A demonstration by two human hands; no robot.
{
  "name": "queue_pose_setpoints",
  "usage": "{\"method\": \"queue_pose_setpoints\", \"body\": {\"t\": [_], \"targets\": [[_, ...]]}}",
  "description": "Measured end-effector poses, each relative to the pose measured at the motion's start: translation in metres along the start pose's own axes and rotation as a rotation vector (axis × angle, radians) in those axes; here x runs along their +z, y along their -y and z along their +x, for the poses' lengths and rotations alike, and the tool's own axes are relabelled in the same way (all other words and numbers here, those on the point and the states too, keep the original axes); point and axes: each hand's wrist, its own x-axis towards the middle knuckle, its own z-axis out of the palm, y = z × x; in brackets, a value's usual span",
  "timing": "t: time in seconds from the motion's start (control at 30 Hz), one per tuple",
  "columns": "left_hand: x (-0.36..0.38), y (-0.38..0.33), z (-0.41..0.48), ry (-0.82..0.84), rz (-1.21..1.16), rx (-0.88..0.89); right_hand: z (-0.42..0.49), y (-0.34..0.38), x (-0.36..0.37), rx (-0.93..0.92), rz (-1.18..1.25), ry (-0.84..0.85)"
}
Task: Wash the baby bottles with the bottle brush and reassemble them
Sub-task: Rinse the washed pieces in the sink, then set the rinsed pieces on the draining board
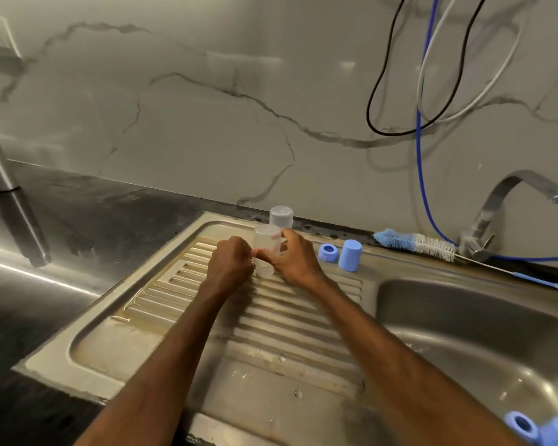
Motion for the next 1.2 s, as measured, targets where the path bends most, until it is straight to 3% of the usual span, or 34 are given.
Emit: {"method": "queue_pose_setpoints", "body": {"t": [0.3, 0.53, 0.67, 0.8, 0.93, 1.0, 1.03, 1.13, 1.2], "targets": [[-0.008, -0.006, -0.008, 0.007, -0.017, -0.022, -0.004, -0.008, 0.006, 0.012, 0.042, 0.071], [-0.017, -0.006, -0.015, -0.085, 0.077, -0.088, -0.023, -0.015, -0.014, 0.039, 0.058, 0.075], [-0.030, -0.016, -0.029, 0.056, 0.232, -0.167, -0.053, -0.025, -0.046, 0.021, -0.023, 0.039], [-0.040, -0.045, -0.058, 0.080, 0.352, -0.129, -0.084, -0.040, -0.098, -0.009, -0.159, -0.097], [-0.035, -0.088, -0.095, 0.097, 0.328, -0.040, -0.120, -0.054, -0.151, -0.126, -0.195, -0.460], [-0.022, -0.113, -0.109, 0.121, 0.292, 0.016, -0.136, -0.073, -0.169, -0.156, -0.273, -0.556], [-0.013, -0.128, -0.113, 0.139, 0.275, 0.054, -0.143, -0.085, -0.175, -0.111, -0.288, -0.487], [0.022, -0.172, -0.126, 0.238, 0.238, 0.167, -0.162, -0.123, -0.180, 0.184, -0.342, -0.011], [0.049, -0.198, -0.134, 0.317, 0.229, 0.218, -0.167, -0.146, -0.179, 0.228, -0.407, 0.086]]}}
